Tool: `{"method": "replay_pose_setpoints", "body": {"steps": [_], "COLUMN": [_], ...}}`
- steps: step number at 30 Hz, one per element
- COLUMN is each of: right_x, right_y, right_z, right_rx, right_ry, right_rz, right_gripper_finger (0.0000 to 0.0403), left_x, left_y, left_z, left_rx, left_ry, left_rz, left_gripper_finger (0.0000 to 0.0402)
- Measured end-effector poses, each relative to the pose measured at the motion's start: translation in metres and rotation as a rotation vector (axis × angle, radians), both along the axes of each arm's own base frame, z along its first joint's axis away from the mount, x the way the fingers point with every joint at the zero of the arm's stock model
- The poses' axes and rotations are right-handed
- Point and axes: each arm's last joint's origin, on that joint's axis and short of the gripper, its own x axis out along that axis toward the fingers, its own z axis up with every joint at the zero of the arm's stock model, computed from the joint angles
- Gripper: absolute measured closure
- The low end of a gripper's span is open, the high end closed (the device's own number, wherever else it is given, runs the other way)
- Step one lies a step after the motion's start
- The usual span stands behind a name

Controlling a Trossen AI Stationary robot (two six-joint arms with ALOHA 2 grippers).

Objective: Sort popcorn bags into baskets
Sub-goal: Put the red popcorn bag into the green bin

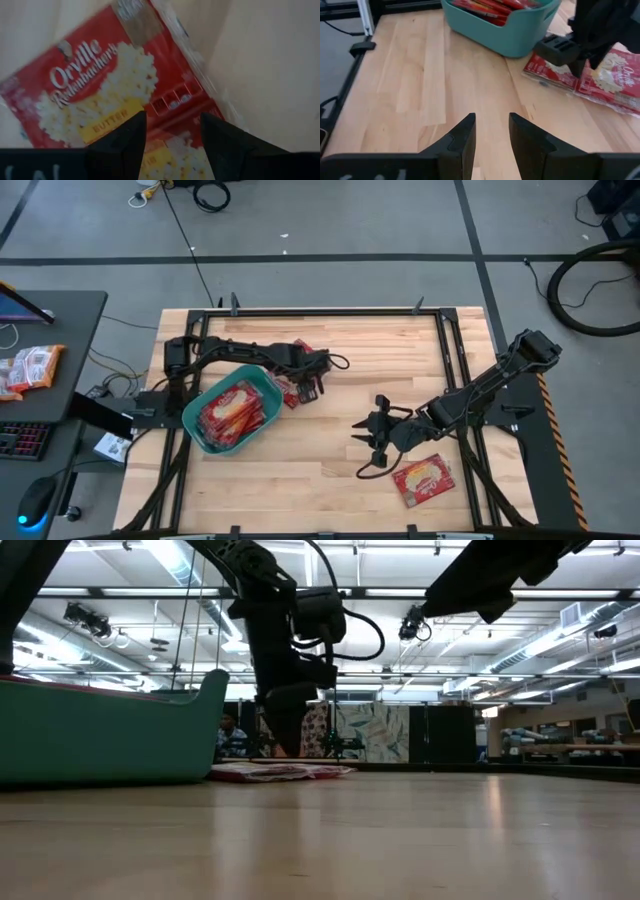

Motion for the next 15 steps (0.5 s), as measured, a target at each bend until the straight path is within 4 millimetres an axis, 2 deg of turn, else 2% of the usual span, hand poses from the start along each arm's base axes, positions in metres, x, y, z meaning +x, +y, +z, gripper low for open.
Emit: {"method": "replay_pose_setpoints", "body": {"steps": [4, 8, 12, 15], "right_x": [0.000, 0.000, 0.000, 0.000], "right_y": [0.001, 0.001, 0.001, 0.001], "right_z": [0.000, 0.000, 0.000, 0.000], "right_rx": [-0.002, -0.016, -0.025, -0.032], "right_ry": [-0.001, 0.001, 0.003, 0.003], "right_rz": [0.005, 0.014, 0.021, 0.025], "right_gripper_finger": [0.0281, 0.0281, 0.0281, 0.0281], "left_x": [0.005, 0.008, 0.011, 0.014], "left_y": [0.003, 0.009, 0.011, 0.004], "left_z": [-0.002, -0.015, -0.032, -0.034], "left_rx": [0.080, 0.192, 0.175, 0.155], "left_ry": [-0.031, 0.009, 0.048, 0.041], "left_rz": [0.016, 0.029, 0.015, -0.013], "left_gripper_finger": [0.0214, 0.0214, 0.0214, 0.0214]}}
